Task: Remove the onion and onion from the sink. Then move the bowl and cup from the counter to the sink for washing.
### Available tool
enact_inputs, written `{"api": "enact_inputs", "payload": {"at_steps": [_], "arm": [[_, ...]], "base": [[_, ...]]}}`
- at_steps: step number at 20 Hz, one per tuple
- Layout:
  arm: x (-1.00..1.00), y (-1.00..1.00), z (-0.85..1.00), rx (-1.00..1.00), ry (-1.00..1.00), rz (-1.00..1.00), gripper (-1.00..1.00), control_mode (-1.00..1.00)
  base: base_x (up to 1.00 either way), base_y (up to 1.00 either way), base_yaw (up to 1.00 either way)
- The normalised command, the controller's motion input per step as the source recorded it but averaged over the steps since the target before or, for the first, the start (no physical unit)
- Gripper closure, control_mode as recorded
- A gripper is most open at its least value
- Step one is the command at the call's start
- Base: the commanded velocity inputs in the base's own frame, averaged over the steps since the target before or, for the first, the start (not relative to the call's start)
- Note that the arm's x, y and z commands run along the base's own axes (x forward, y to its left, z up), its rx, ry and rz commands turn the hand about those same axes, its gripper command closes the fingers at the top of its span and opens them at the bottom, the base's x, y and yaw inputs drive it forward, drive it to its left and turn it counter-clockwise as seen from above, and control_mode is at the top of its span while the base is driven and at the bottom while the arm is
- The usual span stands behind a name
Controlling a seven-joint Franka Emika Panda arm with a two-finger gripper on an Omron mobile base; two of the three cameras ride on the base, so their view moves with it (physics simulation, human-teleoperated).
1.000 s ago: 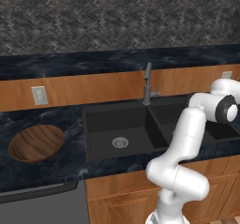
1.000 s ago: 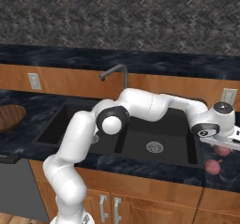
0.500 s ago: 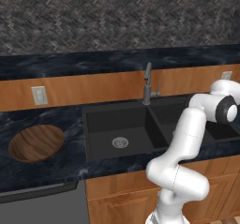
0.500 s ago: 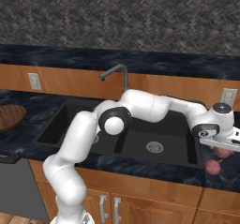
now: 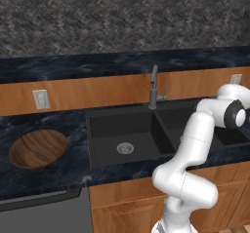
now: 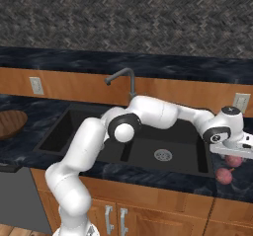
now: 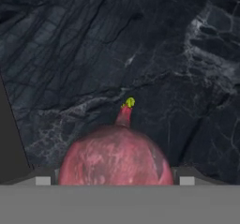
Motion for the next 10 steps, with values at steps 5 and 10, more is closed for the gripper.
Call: {"api": "enact_inputs", "payload": {"at_steps": [5,10], "arm": [[0.09,-0.11,-0.12,0.00,0.07,0.00,1.00,-1.00],[0.14,-0.11,-0.05,0.00,0.03,0.01,1.00,-1.00]], "base": [[0.00,0.00,0.00],[0.00,0.00,0.00]]}}
